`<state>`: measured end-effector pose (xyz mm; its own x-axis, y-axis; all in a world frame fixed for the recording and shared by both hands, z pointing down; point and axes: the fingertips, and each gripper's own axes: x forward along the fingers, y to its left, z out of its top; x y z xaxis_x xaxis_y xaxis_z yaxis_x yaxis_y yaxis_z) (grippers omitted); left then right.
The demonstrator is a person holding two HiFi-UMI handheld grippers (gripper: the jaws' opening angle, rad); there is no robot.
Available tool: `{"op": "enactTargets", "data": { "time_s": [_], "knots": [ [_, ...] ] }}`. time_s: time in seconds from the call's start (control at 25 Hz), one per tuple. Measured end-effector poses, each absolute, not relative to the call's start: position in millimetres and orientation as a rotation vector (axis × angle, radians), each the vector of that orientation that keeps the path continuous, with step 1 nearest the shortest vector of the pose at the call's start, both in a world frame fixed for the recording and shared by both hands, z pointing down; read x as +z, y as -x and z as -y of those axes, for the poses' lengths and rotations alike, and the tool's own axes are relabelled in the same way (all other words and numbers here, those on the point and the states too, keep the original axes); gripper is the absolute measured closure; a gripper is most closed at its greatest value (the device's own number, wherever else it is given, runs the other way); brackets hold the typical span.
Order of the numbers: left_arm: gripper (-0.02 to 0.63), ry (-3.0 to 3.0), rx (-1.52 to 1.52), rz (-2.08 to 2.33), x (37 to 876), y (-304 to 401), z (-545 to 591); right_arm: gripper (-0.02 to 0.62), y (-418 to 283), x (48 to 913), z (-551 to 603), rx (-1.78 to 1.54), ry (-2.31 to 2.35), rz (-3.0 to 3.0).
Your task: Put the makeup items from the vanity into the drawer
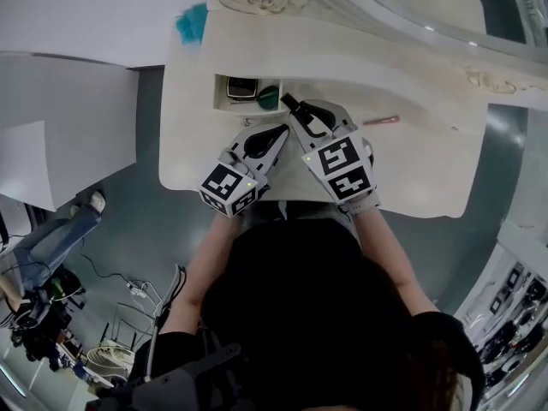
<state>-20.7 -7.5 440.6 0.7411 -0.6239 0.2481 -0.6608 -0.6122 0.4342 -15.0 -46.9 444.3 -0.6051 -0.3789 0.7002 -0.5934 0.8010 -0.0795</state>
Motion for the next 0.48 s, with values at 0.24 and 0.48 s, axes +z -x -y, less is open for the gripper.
{"op": "enactTargets", "data": {
  "time_s": [0.24, 0.48],
  "knots": [
    [0.594, -2.396, 0.068, 1.050, 441.0, 53.0, 5.3, 0.494, 55.9, 440.5, 46.2, 0.351, -0.599, 2.320],
    [0.594, -2.361, 0.050, 1.119, 441.1, 78.4, 4.1, 0.494, 83.4, 439.8, 46.7, 0.321, -0.503, 2.327]
  ]
}}
